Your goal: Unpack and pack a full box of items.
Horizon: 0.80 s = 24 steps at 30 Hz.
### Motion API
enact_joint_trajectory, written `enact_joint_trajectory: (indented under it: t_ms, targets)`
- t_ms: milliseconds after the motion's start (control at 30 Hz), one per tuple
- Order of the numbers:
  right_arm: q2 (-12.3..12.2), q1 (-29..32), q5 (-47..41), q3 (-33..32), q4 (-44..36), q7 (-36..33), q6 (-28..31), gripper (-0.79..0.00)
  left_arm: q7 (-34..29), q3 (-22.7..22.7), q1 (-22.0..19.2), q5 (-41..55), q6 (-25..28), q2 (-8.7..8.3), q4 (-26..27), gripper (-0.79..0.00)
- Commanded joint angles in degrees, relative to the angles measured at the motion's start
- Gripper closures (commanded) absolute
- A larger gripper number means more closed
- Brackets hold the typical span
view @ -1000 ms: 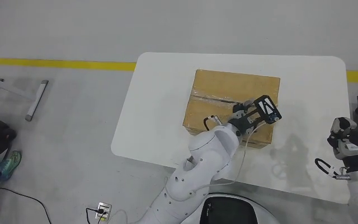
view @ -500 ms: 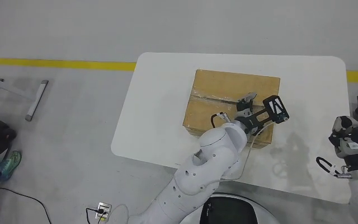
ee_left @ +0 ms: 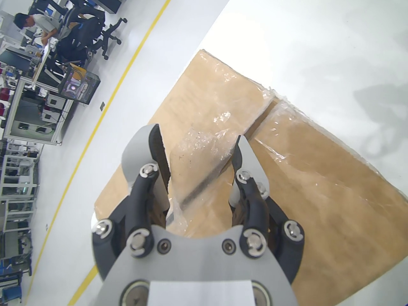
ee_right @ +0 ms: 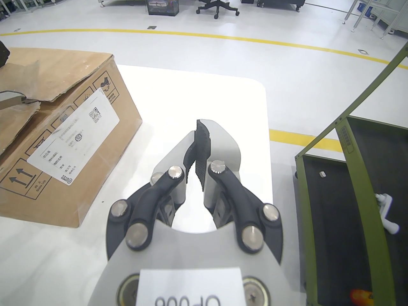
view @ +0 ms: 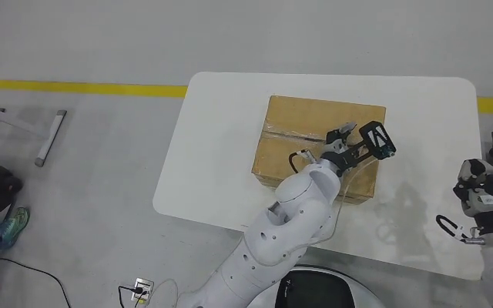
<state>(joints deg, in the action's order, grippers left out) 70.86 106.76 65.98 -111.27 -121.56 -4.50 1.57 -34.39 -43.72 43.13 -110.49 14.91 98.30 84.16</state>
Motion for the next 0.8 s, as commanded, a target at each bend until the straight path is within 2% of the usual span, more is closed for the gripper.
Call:
enact_joint_trajectory:
  t_ms: [0,67,233,367,467,567,767]
  targets:
    - [0.0,-0.1,-0.1,0.0,0.1,0.0,0.1,0.0,0.1,-0.2,0.0,-0.4,0.0,0.06,-0.4,-0.397]
    - [0.1,-0.2,0.0,0.0,0.1,-0.2,0.1,0.0,0.2,-0.5,-0.1,-0.7,-0.3,0.15,-0.7,-0.385]
    - [0.2,-0.3,0.1,0.0,0.2,-0.5,0.3,0.0,0.6,-0.9,-0.1,-1.0,-0.7,0.41,-1.0,-0.283]
    - [0.2,-0.6,0.1,-0.2,0.1,-0.6,0.4,0.0,1.0,-1.9,0.2,0.0,-1.0,0.55,-0.7,-0.083]
    - [0.3,-0.9,-0.7,-0.4,-0.2,-0.8,0.7,0.0,1.7,-3.5,0.4,1.8,-0.9,0.58,-0.2,-0.028]
    - [0.3,-1.6,-2.3,-1.0,-1.3,-1.6,1.3,0.0,1.4,-5.8,0.3,3.1,-1.2,0.48,0.5,0.0]
    - [0.1,-3.9,-5.4,-1.8,-4.7,-4.0,3.8,0.0,1.6,-11.4,-0.3,3.2,-1.8,-0.13,2.3,-0.025]
